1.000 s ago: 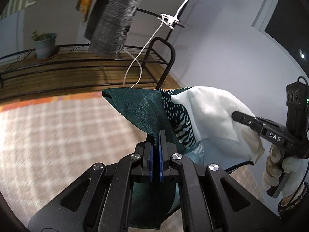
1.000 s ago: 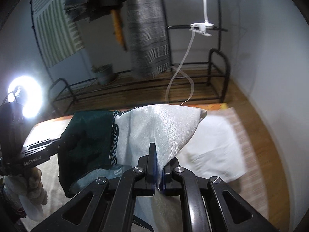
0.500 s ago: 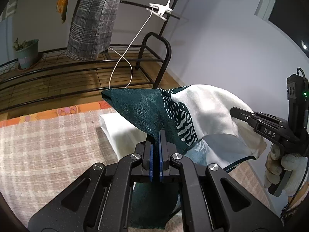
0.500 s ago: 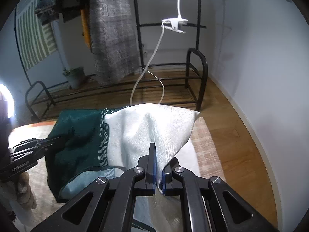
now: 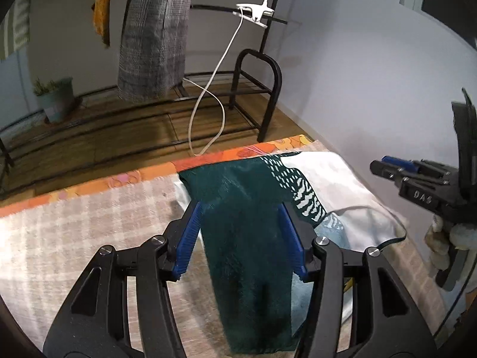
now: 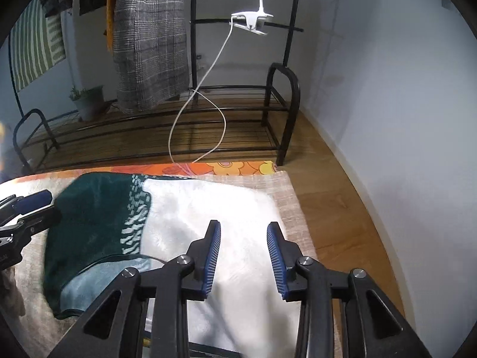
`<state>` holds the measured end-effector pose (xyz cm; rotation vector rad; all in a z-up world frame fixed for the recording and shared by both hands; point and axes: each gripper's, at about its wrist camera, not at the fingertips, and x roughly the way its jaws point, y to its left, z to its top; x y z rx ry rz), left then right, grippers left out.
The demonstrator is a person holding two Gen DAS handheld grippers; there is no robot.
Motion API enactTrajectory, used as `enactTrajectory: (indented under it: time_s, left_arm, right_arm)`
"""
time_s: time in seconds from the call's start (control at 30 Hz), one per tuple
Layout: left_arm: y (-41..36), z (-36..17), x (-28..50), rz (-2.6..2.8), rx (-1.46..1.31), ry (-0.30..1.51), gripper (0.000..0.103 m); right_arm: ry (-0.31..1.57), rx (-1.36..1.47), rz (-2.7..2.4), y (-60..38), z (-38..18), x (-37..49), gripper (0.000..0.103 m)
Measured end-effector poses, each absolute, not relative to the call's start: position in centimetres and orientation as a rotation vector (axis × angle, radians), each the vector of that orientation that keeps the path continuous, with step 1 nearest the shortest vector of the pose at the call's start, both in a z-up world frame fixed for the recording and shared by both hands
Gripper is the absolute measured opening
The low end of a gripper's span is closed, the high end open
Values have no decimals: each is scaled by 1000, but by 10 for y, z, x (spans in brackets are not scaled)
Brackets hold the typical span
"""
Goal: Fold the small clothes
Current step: 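Open both grippers and press the folded bundle flat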
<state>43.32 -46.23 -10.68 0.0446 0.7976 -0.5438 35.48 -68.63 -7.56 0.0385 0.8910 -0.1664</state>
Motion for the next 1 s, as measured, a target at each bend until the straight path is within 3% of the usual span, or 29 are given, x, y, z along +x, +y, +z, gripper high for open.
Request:
enactTrajectory:
  time_s: [0.47,1.0]
  left_arm:
    - [-431,-58,385,-540,66,736,54]
    - [-342,24,284,-538,54,615,54]
  right_arm:
    - [829,39,-164,-656,-20,313,34]
    - [721,35,-134,-579,76,224,34]
